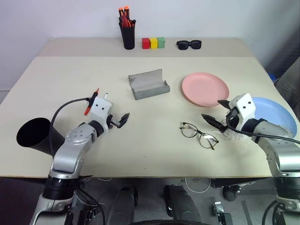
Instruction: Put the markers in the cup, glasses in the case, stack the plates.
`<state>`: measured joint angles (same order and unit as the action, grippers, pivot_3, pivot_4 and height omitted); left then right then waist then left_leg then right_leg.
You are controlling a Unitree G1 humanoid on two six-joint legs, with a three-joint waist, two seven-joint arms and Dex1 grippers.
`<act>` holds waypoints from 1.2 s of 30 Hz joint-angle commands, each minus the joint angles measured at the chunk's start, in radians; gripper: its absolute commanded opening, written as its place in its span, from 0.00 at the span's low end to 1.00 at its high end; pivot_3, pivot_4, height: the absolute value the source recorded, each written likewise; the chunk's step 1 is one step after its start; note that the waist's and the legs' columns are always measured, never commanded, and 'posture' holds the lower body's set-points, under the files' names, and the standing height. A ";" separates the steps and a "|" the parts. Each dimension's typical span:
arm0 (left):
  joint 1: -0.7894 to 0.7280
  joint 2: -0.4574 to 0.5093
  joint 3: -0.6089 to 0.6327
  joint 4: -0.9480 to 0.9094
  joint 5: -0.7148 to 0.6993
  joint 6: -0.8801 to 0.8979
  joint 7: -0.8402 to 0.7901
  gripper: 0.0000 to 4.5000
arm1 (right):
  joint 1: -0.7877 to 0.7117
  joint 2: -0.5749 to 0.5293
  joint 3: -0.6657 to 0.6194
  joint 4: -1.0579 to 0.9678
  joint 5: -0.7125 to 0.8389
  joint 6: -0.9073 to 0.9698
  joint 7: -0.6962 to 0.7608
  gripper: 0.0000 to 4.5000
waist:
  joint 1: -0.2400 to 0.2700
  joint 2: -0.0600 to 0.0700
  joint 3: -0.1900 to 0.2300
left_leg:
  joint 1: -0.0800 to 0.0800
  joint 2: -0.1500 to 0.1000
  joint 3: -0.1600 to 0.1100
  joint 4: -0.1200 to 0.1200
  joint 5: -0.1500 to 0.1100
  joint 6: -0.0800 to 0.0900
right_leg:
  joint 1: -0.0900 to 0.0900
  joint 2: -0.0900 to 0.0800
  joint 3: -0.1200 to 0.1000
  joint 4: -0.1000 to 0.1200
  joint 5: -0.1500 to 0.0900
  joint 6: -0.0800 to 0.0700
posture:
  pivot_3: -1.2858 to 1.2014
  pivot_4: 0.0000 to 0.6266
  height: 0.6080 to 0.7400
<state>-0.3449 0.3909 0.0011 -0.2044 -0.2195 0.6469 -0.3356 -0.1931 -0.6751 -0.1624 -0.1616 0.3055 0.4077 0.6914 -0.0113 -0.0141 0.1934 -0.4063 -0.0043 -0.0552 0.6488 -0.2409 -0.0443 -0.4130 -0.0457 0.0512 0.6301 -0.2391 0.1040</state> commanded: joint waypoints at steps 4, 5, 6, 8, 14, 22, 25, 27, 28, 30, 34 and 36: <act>-0.234 -0.095 0.075 0.173 0.053 0.185 0.222 1.00 | 0.023 0.049 0.016 -0.155 0.024 0.041 -0.046 1.00 | -0.002 0.000 0.000 | 0.000 0.000 -0.001 0.001 0.000 0.000 | 0.000 0.000 -0.001 0.001 0.000 0.001 | 0.52 0.24 1.00; -0.264 -0.105 0.094 0.199 0.054 0.212 0.251 1.00 | 0.025 0.056 0.022 -0.174 0.027 0.053 -0.052 1.00 | -0.005 0.000 0.000 | 0.000 0.000 -0.001 0.000 0.000 0.000 | 0.000 0.000 -0.001 0.001 0.000 0.001 | 0.52 0.24 1.00; -0.300 -0.121 0.128 0.228 0.048 0.250 0.285 1.00 | 0.025 0.062 0.032 -0.191 0.030 0.064 -0.057 1.00 | -0.007 0.000 0.000 | 0.000 0.000 -0.001 0.000 0.000 0.000 | 0.000 0.000 -0.001 0.001 0.000 0.001 | 0.52 0.24 1.00; -0.354 -0.134 0.165 0.276 0.058 0.328 0.347 1.00 | 0.023 0.074 0.049 -0.211 0.031 0.076 -0.062 1.00 | -0.007 0.000 0.000 | 0.000 0.000 -0.001 0.000 0.000 0.000 | 0.000 0.000 -0.001 0.001 0.000 0.001 | 0.52 0.24 1.00; -0.450 -0.104 0.164 0.350 0.100 0.633 0.406 1.00 | 0.003 0.090 0.071 -0.235 0.031 0.099 -0.077 1.00 | -0.005 0.000 0.000 | 0.000 -0.001 -0.002 0.000 0.000 0.000 | 0.000 0.000 -0.001 0.001 0.000 0.001 | 0.52 0.24 1.00; -0.499 -0.109 0.214 0.360 0.079 0.848 0.372 0.89 | 0.008 0.111 0.098 -0.223 0.025 0.080 -0.074 1.00 | -0.007 -0.001 0.000 | 0.001 -0.001 -0.002 -0.001 0.000 0.000 | 0.000 0.000 -0.002 0.001 0.000 0.001 | 0.52 0.24 1.00; -0.492 -0.110 0.220 0.340 0.088 0.857 0.371 0.60 | -0.001 0.118 0.108 -0.209 0.023 0.070 -0.071 1.00 | -0.008 -0.001 0.000 | 0.001 -0.001 -0.002 -0.001 0.000 -0.001 | 0.000 0.000 -0.002 0.001 0.000 0.001 | 0.52 0.24 1.00; -0.495 -0.116 0.225 0.328 0.096 0.851 0.375 0.37 | -0.010 0.118 0.113 -0.197 0.027 0.063 -0.062 1.00 | -0.009 -0.001 0.000 | 0.002 -0.001 -0.002 -0.001 0.000 -0.001 | 0.000 0.000 -0.001 0.001 0.000 0.001 | 0.52 0.24 1.00; -0.497 -0.119 0.230 0.319 0.098 0.840 0.378 0.27 | -0.013 0.118 0.116 -0.195 0.031 0.061 -0.056 1.00 | -0.009 -0.001 0.000 | 0.002 -0.001 -0.002 -0.001 0.000 -0.001 | 0.000 0.000 -0.001 0.002 0.000 0.001 | 0.52 0.24 1.00; -0.491 -0.148 0.265 0.278 0.094 0.720 0.393 0.04 | -0.018 0.124 0.125 -0.196 0.068 0.064 -0.015 1.00 | -0.007 -0.001 0.000 | 0.002 -0.001 -0.002 -0.001 0.001 -0.001 | 0.000 0.000 -0.001 0.002 0.000 0.001 | 0.52 0.24 1.00; -0.427 -0.161 0.257 0.173 0.062 0.341 0.313 0.00 | -0.016 0.145 0.191 -0.246 0.156 0.071 0.100 1.00 | -0.003 -0.001 0.000 | 0.001 0.000 -0.003 -0.001 0.001 -0.002 | 0.000 0.000 -0.002 0.001 0.000 0.001 | 0.52 0.24 1.00; -0.407 -0.161 0.255 0.142 0.058 0.265 0.298 0.00 | -0.016 0.156 0.222 -0.260 0.182 0.073 0.137 1.00 | -0.002 -0.001 0.000 | 0.000 0.000 -0.003 -0.002 0.001 -0.003 | 0.000 0.000 -0.002 0.001 0.001 0.001 | 0.52 0.24 1.00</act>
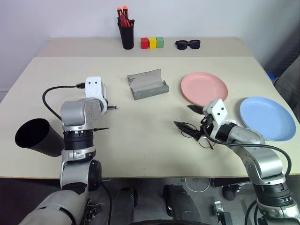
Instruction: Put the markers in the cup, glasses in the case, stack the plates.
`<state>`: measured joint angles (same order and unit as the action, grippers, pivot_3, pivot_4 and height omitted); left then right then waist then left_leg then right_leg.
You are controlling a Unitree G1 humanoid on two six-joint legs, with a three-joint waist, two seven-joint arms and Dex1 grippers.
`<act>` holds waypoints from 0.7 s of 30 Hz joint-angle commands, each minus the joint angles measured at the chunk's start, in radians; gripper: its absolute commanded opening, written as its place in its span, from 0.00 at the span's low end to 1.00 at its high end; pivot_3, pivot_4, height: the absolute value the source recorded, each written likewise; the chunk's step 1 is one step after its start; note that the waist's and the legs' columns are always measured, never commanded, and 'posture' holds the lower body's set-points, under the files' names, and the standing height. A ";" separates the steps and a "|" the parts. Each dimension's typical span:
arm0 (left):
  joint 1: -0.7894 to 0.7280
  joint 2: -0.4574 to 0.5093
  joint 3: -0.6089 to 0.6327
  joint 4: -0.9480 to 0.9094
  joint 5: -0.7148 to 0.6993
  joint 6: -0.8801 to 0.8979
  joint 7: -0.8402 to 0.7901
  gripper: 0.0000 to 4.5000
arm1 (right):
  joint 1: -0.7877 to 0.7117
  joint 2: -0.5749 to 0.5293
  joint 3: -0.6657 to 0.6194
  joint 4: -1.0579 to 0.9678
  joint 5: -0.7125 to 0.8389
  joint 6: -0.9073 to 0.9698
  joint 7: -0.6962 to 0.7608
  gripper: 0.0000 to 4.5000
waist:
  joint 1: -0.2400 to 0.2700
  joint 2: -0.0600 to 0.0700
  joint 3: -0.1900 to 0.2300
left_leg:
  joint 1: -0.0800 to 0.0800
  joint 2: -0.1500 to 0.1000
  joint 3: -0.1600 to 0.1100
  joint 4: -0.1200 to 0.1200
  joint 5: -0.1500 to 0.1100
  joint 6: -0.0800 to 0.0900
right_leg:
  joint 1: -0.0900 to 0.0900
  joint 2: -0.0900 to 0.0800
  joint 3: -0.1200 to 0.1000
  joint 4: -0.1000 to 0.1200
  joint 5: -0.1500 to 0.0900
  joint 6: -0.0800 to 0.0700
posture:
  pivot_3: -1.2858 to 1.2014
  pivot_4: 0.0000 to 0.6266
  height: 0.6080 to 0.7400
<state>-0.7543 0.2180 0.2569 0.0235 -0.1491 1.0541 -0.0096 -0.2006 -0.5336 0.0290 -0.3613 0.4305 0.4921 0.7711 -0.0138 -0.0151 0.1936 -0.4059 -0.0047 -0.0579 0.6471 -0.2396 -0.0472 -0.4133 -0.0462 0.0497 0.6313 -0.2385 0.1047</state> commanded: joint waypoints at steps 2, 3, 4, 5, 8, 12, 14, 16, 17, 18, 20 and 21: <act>0.031 0.011 0.032 -0.152 -0.041 -0.248 -0.058 0.00 | -0.024 0.034 0.067 -0.040 0.054 -0.027 0.080 1.00 | 0.001 0.000 0.000 | 0.000 0.000 0.000 0.000 0.000 0.000 | 0.000 0.000 0.000 0.000 0.000 0.000 | 0.52 0.24 1.00; 0.047 0.017 0.053 -0.191 -0.053 -0.307 -0.072 0.00 | -0.036 0.050 0.081 -0.026 0.053 -0.034 0.085 1.00 | -0.001 0.000 0.000 | 0.000 0.000 0.000 0.000 0.000 0.000 | 0.000 0.000 0.000 -0.001 0.000 0.000 | 0.52 0.24 1.00; 0.063 0.023 0.071 -0.225 -0.063 -0.356 -0.079 0.00 | -0.046 0.064 0.091 -0.014 0.054 -0.038 0.087 1.00 | -0.003 0.000 0.000 | 0.000 0.000 0.001 0.000 0.000 0.000 | 0.000 0.000 0.000 -0.001 0.000 0.000 | 0.52 0.24 1.00; 0.074 0.027 0.081 -0.242 -0.070 -0.388 -0.082 0.00 | -0.052 0.074 0.095 -0.008 0.054 -0.041 0.088 1.00 | -0.003 0.000 0.000 | 0.000 0.000 0.001 0.000 0.000 0.000 | 0.000 0.000 0.000 -0.001 0.000 0.000 | 0.52 0.24 1.00; 0.116 0.054 0.129 -0.330 -0.055 -0.482 -0.049 0.00 | -0.083 0.106 0.114 0.035 0.058 -0.038 0.105 1.00 | -0.001 0.000 0.000 | 0.000 0.000 0.000 0.000 0.000 0.000 | 0.000 0.000 0.000 0.000 0.000 0.000 | 0.52 0.24 1.00; 0.191 0.059 0.168 -0.471 -0.044 -0.586 -0.009 0.00 | -0.100 0.124 0.145 0.073 0.055 -0.038 0.136 1.00 | 0.001 0.000 0.000 | 0.000 0.000 0.000 0.000 0.000 0.000 | 0.000 0.000 0.000 0.000 0.000 0.000 | 0.52 0.24 1.00; 0.231 0.053 0.181 -0.550 -0.038 -0.611 0.020 0.00 | -0.115 0.130 0.161 0.100 0.045 -0.045 0.153 1.00 | 0.003 0.000 0.000 | 0.000 0.000 0.000 0.000 0.000 0.000 | 0.001 0.000 0.000 -0.001 0.000 0.000 | 0.52 0.24 1.00; 0.267 0.047 0.185 -0.616 -0.001 -0.599 0.077 0.00 | -0.129 0.135 0.169 0.124 0.039 -0.053 0.164 1.00 | 0.004 -0.001 0.000 | 0.000 0.000 0.000 0.001 0.000 0.000 | 0.001 0.000 0.000 0.000 0.000 0.000 | 0.52 0.24 1.00; 0.285 0.044 0.188 -0.643 0.027 -0.587 0.111 0.00 | -0.136 0.137 0.172 0.136 0.036 -0.057 0.168 1.00 | 0.002 -0.001 0.000 | 0.000 0.000 0.000 0.002 0.000 0.000 | 0.001 0.000 0.000 0.000 0.000 0.000 | 0.52 0.24 1.00; 0.309 0.034 0.196 -0.672 0.057 -0.575 0.150 0.00 | -0.143 0.140 0.175 0.149 0.034 -0.062 0.171 1.00 | 0.001 -0.001 0.000 | 0.000 0.000 0.000 0.002 0.000 0.000 | 0.002 0.000 0.000 -0.001 0.000 0.000 | 0.52 0.24 1.00; 0.367 0.006 0.203 -0.730 0.120 -0.542 0.221 0.00 | -0.156 0.145 0.180 0.172 0.028 -0.071 0.177 1.00 | -0.001 -0.001 -0.001 | 0.002 0.000 0.000 0.002 0.000 0.000 | 0.003 0.000 0.000 0.000 0.000 0.000 | 0.52 0.24 1.00; 0.394 -0.015 0.209 -0.758 0.137 -0.528 0.249 0.00 | -0.159 0.147 0.182 0.179 0.026 -0.074 0.179 1.00 | -0.002 -0.001 -0.001 | 0.002 0.000 0.000 0.001 0.000 0.000 | 0.003 0.000 0.000 0.000 0.000 0.000 | 0.52 0.24 1.00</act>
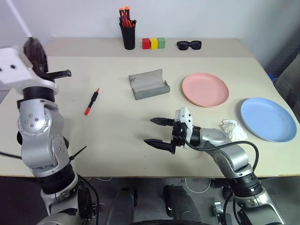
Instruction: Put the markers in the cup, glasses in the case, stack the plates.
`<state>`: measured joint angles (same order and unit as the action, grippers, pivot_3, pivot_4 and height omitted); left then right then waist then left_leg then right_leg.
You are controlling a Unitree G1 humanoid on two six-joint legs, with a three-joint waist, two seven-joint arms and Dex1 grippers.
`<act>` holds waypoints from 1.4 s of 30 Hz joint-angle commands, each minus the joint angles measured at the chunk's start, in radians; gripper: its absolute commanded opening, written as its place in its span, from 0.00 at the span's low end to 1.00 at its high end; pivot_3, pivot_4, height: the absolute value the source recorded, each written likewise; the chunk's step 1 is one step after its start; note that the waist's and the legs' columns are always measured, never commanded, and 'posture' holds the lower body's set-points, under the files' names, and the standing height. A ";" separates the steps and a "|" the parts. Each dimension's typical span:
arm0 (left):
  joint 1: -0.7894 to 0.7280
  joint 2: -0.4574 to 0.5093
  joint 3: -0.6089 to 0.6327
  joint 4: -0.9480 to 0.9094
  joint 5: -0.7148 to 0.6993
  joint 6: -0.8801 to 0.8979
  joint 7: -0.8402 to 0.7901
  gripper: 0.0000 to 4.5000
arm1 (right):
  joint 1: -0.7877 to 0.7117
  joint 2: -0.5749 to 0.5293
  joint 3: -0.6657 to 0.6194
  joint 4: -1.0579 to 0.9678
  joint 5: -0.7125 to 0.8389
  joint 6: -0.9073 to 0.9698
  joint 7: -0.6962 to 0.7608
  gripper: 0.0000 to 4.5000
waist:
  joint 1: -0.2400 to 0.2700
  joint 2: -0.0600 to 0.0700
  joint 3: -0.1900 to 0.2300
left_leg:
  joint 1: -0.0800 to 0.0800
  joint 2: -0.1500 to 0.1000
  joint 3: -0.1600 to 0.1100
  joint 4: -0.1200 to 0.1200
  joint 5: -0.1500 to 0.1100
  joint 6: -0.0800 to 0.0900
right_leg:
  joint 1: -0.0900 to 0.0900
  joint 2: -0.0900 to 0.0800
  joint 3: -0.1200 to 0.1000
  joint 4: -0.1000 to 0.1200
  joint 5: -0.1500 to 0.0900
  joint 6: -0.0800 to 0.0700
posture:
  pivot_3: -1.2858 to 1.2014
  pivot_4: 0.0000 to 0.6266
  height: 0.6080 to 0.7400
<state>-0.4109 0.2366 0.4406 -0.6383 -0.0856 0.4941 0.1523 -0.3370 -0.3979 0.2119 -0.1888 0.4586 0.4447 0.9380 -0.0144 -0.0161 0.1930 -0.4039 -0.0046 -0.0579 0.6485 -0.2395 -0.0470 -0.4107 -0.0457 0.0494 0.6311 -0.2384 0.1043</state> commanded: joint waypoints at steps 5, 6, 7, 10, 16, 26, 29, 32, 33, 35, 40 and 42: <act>0.191 -0.101 0.003 -0.205 0.190 0.081 0.167 0.00 | -0.028 0.025 0.009 0.028 -0.015 -0.040 0.019 1.00 | -0.001 -0.001 0.000 | 0.000 0.000 0.000 0.000 0.000 0.000 | 0.000 0.000 0.000 0.000 0.000 0.000 | 0.52 0.24 1.00; 0.222 -0.113 -0.009 -0.220 0.208 0.087 0.173 0.00 | -0.027 0.029 0.013 0.028 -0.018 -0.042 0.019 1.00 | -0.001 -0.001 0.000 | 0.000 0.000 0.000 0.000 0.000 0.000 | 0.000 0.000 0.000 0.000 0.000 0.000 | 0.52 0.24 1.00; 0.251 -0.129 -0.018 -0.234 0.227 0.093 0.183 0.00 | -0.024 0.033 0.017 0.028 -0.021 -0.044 0.018 1.00 | 0.000 -0.001 0.000 | 0.000 0.000 0.000 0.000 0.000 0.000 | 0.000 0.000 0.000 0.000 0.000 0.000 | 0.52 0.24 1.00; 0.316 -0.195 -0.027 -0.244 0.243 0.101 0.205 0.00 | -0.024 0.047 0.026 0.031 -0.032 -0.048 0.013 1.00 | 0.002 -0.001 -0.001 | 0.001 0.000 0.000 0.000 0.000 0.000 | 0.001 0.000 0.000 0.000 0.000 -0.001 | 0.52 0.24 1.00; 0.364 -0.212 -0.031 -0.223 0.255 0.077 0.184 0.00 | -0.018 0.062 0.031 0.038 -0.048 -0.059 0.003 1.00 | -0.001 -0.002 -0.001 | 0.001 0.000 0.000 0.000 0.000 0.000 | 0.001 0.000 0.000 0.000 -0.002 -0.004 | 0.52 0.24 1.00; 0.483 -0.256 -0.042 -0.229 0.251 0.039 0.143 0.00 | 0.004 0.068 0.033 0.037 -0.070 -0.068 -0.020 1.00 | -0.001 -0.002 -0.001 | 0.001 0.000 0.000 0.000 0.000 0.000 | 0.001 0.000 0.000 -0.001 -0.002 -0.005 | 0.52 0.24 1.00; 0.499 -0.273 -0.047 -0.227 0.253 0.032 0.142 0.00 | 0.002 0.072 0.036 0.038 -0.072 -0.067 -0.020 1.00 | -0.002 -0.002 -0.001 | 0.001 0.000 0.000 0.000 0.000 0.000 | 0.001 0.000 0.000 -0.001 -0.003 -0.005 | 0.52 0.24 1.00; 0.506 -0.286 -0.053 -0.227 0.258 0.027 0.144 0.10 | -0.004 0.077 0.038 0.044 -0.076 -0.068 -0.018 1.00 | -0.002 -0.002 -0.001 | 0.001 0.000 0.000 0.000 0.000 0.000 | 0.001 0.000 0.000 -0.001 -0.003 -0.005 | 0.52 0.24 1.00; 0.507 -0.289 -0.055 -0.227 0.261 0.026 0.145 0.20 | -0.007 0.079 0.039 0.046 -0.077 -0.067 -0.017 1.00 | -0.002 -0.002 -0.001 | 0.001 0.000 0.000 0.000 0.000 0.000 | 0.001 0.000 0.000 -0.001 -0.003 -0.005 | 0.52 0.24 1.00; 0.505 -0.292 -0.057 -0.224 0.265 0.024 0.148 0.40 | -0.012 0.083 0.040 0.049 -0.078 -0.068 -0.014 1.00 | -0.002 -0.002 -0.001 | 0.001 0.000 0.000 0.000 0.000 0.000 | 0.001 0.000 0.000 -0.001 -0.003 -0.005 | 0.52 0.24 1.00; 0.498 -0.298 -0.056 -0.215 0.265 0.018 0.152 0.83 | -0.015 0.085 0.040 0.052 -0.080 -0.069 -0.011 1.00 | -0.002 -0.002 -0.001 | 0.001 0.000 0.000 0.000 0.000 0.000 | 0.001 0.000 0.000 -0.001 -0.003 -0.005 | 0.52 0.24 1.00; 0.483 -0.291 -0.054 -0.213 0.263 0.015 0.151 0.83 | -0.015 0.085 0.039 0.052 -0.081 -0.070 -0.011 1.00 | -0.001 -0.002 -0.001 | 0.001 0.000 0.000 0.000 0.000 0.000 | 0.001 0.000 0.000 -0.001 -0.003 -0.005 | 0.52 0.24 1.00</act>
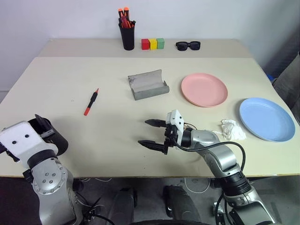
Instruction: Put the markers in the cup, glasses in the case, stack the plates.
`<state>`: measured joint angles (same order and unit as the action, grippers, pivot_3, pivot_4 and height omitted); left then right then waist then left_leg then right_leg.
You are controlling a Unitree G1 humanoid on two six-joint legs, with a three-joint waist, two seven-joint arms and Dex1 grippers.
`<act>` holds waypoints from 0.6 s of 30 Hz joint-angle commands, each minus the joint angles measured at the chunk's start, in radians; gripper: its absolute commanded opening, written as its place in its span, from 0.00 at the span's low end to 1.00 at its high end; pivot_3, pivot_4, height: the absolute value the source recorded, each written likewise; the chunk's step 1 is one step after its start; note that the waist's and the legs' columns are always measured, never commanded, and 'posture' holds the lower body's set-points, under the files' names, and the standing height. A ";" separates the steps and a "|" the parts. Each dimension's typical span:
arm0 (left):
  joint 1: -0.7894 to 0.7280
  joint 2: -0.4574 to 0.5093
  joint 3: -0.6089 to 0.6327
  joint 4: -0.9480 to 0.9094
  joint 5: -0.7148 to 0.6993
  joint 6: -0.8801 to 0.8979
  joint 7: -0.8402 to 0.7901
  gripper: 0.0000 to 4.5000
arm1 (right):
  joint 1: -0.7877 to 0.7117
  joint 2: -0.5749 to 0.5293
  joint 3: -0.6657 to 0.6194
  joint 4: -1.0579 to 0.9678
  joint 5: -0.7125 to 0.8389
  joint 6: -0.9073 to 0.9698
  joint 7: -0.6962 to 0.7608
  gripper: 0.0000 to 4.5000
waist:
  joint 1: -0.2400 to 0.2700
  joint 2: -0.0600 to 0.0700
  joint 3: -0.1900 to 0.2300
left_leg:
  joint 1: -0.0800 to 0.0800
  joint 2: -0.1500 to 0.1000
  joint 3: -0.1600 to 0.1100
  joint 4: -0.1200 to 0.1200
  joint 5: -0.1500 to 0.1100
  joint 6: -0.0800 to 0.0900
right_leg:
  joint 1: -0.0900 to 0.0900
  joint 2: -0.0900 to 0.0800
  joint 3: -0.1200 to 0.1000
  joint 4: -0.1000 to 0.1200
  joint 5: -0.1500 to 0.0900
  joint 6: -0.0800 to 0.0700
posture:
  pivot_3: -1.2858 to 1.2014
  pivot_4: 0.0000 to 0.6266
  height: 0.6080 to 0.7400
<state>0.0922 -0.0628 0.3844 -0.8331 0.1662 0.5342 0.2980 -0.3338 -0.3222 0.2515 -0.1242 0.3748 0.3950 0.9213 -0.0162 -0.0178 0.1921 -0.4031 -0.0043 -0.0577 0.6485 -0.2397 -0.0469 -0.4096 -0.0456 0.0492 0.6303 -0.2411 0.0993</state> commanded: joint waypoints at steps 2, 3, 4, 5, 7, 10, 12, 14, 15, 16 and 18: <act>-0.077 0.042 0.004 -0.011 0.008 -0.021 -0.006 0.83 | -0.018 0.010 -0.001 -0.013 0.003 -0.020 0.004 1.00 | 0.001 0.000 0.000 | 0.000 0.000 0.000 0.000 0.000 0.000 | 0.000 0.000 0.000 0.000 0.000 0.000 | 0.52 0.24 1.00; -0.122 0.065 0.004 -0.003 0.002 -0.015 -0.017 0.83 | -0.017 0.010 -0.001 -0.014 0.003 -0.020 0.004 1.00 | 0.002 0.000 0.000 | 0.000 0.000 0.000 0.000 0.000 0.000 | 0.000 0.000 0.000 0.000 0.000 0.000 | 0.52 0.24 1.00; -0.151 0.080 0.003 0.002 -0.003 -0.009 -0.024 0.83 | -0.017 0.010 -0.001 -0.015 0.003 -0.020 0.003 1.00 | 0.003 -0.001 0.000 | 0.000 0.000 0.000 0.000 0.000 0.000 | 0.000 0.000 0.000 0.000 0.000 0.000 | 0.52 0.24 1.00; -0.208 0.110 -0.006 0.017 -0.018 0.000 -0.047 0.83 | -0.016 0.011 -0.001 -0.016 0.003 -0.018 0.002 1.00 | 0.002 -0.001 0.000 | 0.000 0.000 -0.001 0.000 0.000 0.000 | 0.000 0.000 -0.001 0.000 0.000 0.000 | 0.52 0.24 1.00; -0.299 0.165 -0.029 0.046 -0.043 0.018 -0.099 0.83 | -0.015 0.013 -0.001 -0.018 0.004 -0.016 -0.001 1.00 | 0.001 -0.001 0.000 | 0.000 0.000 0.000 0.000 0.000 0.000 | 0.001 0.000 -0.001 0.000 0.000 0.000 | 0.52 0.24 1.00; -0.433 0.253 -0.082 0.140 -0.085 0.186 -0.206 0.83 | -0.012 0.016 0.001 -0.021 0.003 -0.012 -0.007 1.00 | 0.002 -0.001 0.000 | 0.000 0.000 -0.001 0.000 0.000 0.000 | 0.000 0.000 -0.001 0.000 0.000 0.001 | 0.52 0.24 1.00; -0.515 0.285 -0.096 0.237 -0.100 0.381 -0.232 0.94 | -0.007 0.019 0.005 -0.025 0.001 -0.009 -0.012 1.00 | -0.002 -0.001 0.000 | 0.000 0.000 -0.001 0.000 0.000 0.000 | 0.001 0.000 -0.001 0.000 0.001 0.001 | 0.52 0.24 1.00; -0.603 0.267 -0.072 0.345 -0.134 0.524 -0.236 1.00 | -0.002 0.024 0.012 -0.029 -0.001 -0.008 -0.016 1.00 | -0.005 -0.001 0.000 | 0.001 0.000 -0.001 0.000 0.000 0.000 | 0.001 0.001 -0.001 0.000 0.002 0.004 | 0.52 0.24 1.00; -0.643 0.261 -0.054 0.403 -0.143 0.564 -0.231 1.00 | 0.001 0.026 0.017 -0.033 -0.003 -0.008 -0.019 1.00 | -0.005 -0.001 0.000 | 0.001 0.000 -0.001 0.000 0.000 0.000 | 0.000 0.001 -0.001 0.001 0.002 0.005 | 0.52 0.24 1.00; -0.678 0.265 -0.045 0.461 -0.144 0.599 -0.226 1.00 | 0.003 0.028 0.020 -0.037 -0.004 -0.006 -0.023 1.00 | -0.006 -0.001 0.000 | 0.001 0.000 -0.002 -0.001 0.000 0.000 | 0.000 0.001 -0.001 0.001 0.002 0.005 | 0.52 0.24 1.00; -0.751 0.287 -0.042 0.601 -0.138 0.654 -0.216 1.00 | 0.007 0.031 0.023 -0.048 -0.002 0.001 -0.030 1.00 | -0.007 -0.002 0.001 | 0.000 0.000 -0.002 -0.001 0.000 0.000 | -0.001 0.002 -0.002 0.001 0.002 0.005 | 0.52 0.24 1.00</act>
<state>-0.6064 0.1954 0.3209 -0.2912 0.0259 1.1442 0.0702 -0.3244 -0.3004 0.2704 -0.1245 0.3661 0.3995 0.8971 -0.0234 -0.0194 0.1927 -0.4027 -0.0042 -0.0604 0.6473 -0.2396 -0.0469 -0.4103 -0.0440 0.0474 0.6318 -0.2387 0.1043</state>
